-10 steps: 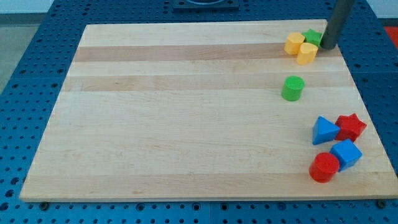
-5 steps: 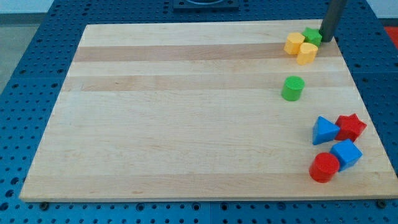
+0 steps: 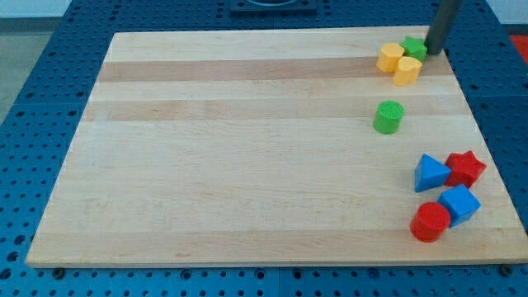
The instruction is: Push the yellow and green blocks in a vertical line
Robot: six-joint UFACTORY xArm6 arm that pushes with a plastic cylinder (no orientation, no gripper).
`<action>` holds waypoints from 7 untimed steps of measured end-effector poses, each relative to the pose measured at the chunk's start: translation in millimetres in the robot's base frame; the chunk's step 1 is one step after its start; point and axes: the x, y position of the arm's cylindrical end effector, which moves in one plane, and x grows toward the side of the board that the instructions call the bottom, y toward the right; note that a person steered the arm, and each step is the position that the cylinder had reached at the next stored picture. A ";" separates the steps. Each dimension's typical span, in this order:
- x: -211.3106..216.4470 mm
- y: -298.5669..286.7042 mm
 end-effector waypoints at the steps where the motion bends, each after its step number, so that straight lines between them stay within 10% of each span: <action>1: -16.6 0.0; 7: 45.4 -49.0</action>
